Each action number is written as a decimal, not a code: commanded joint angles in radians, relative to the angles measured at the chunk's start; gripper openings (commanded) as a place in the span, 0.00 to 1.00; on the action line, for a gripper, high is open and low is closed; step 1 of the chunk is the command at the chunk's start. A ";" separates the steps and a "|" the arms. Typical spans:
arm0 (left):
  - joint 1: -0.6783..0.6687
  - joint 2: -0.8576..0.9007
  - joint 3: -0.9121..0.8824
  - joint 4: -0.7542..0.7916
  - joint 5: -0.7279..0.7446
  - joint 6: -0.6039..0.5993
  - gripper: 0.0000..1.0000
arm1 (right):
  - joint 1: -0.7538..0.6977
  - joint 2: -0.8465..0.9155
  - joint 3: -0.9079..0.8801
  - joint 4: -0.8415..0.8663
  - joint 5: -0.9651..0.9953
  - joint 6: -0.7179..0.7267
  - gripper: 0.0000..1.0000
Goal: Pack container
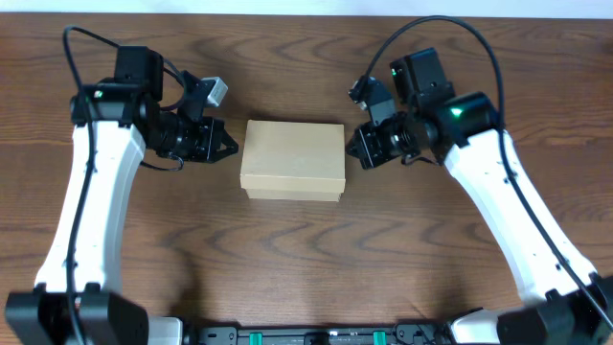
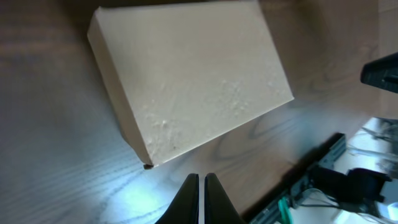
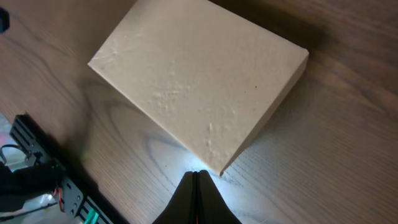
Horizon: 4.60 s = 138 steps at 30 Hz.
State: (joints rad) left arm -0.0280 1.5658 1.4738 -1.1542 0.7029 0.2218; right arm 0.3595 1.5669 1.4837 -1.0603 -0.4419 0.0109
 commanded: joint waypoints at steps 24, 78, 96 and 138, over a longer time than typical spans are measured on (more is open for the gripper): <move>-0.071 0.029 -0.424 0.386 -0.056 -0.134 0.06 | 0.119 -0.010 -0.445 0.374 0.018 0.175 0.01; -0.066 -1.151 -0.557 -0.056 -0.164 -0.151 0.95 | 0.191 -1.116 -0.711 0.016 0.281 0.310 0.99; -0.066 -1.441 -1.019 0.515 -0.309 -0.152 0.95 | 0.191 -1.116 -0.711 0.016 0.281 0.310 0.99; -0.066 -1.561 -1.387 0.882 -0.287 -0.252 0.95 | 0.191 -1.116 -0.711 -0.039 0.281 0.299 0.99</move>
State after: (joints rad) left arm -0.0937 0.0128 0.1112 -0.2718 0.4114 -0.0265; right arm 0.5419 0.4553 0.7750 -1.0718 -0.1638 0.3073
